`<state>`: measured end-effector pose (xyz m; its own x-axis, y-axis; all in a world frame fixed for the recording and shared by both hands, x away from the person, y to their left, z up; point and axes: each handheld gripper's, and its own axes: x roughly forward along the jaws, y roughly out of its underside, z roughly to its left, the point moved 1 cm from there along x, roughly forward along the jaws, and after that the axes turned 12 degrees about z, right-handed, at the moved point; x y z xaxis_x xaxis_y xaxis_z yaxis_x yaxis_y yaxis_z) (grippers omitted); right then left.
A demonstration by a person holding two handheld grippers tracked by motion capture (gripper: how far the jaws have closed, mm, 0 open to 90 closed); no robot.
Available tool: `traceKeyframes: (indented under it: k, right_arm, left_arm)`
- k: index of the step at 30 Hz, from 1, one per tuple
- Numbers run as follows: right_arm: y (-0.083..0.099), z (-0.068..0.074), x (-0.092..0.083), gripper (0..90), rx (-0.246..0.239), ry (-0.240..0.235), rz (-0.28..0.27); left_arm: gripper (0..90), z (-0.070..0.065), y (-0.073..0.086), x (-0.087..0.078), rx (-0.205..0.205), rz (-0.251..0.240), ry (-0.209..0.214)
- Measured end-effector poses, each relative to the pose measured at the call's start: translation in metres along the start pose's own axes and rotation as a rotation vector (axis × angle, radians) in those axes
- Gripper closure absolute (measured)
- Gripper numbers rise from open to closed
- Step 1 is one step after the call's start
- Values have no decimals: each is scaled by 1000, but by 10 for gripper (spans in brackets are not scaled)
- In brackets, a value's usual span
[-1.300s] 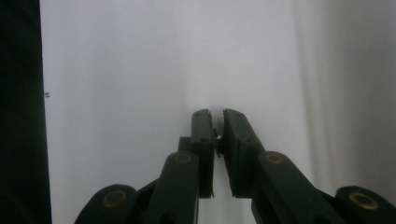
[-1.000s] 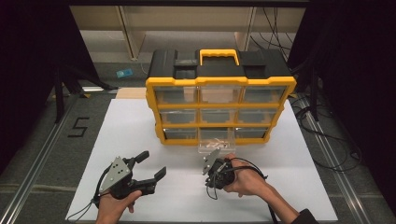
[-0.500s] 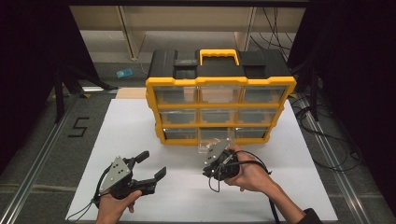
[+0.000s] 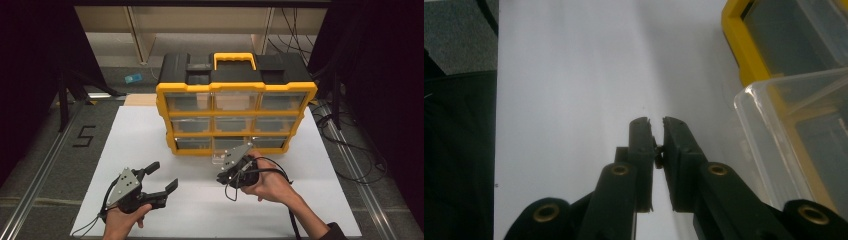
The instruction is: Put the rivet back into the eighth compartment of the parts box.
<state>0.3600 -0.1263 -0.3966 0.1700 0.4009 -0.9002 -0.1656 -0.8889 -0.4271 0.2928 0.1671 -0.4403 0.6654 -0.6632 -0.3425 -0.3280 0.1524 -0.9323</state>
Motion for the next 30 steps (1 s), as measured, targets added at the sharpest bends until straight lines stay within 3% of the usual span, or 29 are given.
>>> traceKeyframes:
  k: [17, 24, 30]
  right_arm:
    - [-3, -12, -19, 832, 58, 56, -120]
    - [1, -24, -28, 832, 104, 93, -172]
    - [8, -35, -30, 831, 143, 123, -180]
  left_arm:
    - [176, 0, 0, 0, 0, 0, 0]
    - [176, 0, 0, 0, 1, 0, 0]
    - [176, 0, 0, 0, 1, -1, 0]
